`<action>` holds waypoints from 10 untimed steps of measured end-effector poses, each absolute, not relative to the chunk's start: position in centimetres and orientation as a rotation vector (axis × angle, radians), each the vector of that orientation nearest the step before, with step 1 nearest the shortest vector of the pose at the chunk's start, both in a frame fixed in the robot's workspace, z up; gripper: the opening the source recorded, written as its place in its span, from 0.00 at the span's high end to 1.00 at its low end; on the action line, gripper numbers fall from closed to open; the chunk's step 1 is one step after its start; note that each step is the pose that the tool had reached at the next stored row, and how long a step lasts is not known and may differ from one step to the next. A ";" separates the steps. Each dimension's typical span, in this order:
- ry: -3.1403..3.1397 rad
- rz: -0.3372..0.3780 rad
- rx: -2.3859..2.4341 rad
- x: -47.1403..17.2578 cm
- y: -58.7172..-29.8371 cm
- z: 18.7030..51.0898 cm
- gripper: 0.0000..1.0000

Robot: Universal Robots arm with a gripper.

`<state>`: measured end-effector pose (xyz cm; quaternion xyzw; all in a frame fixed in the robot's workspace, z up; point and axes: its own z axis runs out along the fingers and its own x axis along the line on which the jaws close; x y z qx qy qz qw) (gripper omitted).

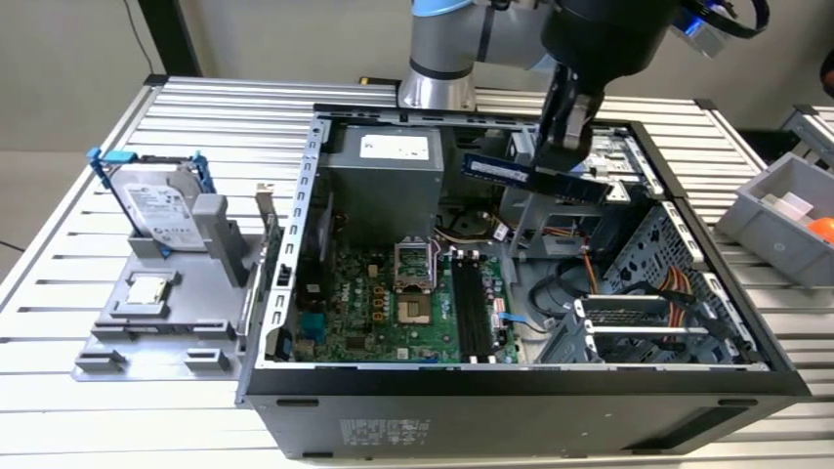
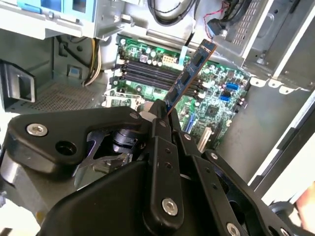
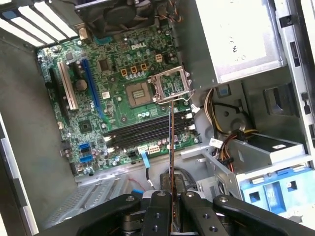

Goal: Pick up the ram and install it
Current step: 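Insert the ram into the slot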

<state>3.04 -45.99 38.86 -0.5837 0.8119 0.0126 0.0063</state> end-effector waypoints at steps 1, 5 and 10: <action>2.551 0.039 -1.811 3.0 -46.0 38.9 1.00; 2.594 0.039 -1.748 3.0 -46.0 38.8 1.00; 2.641 0.038 -1.675 3.0 -46.0 38.8 1.00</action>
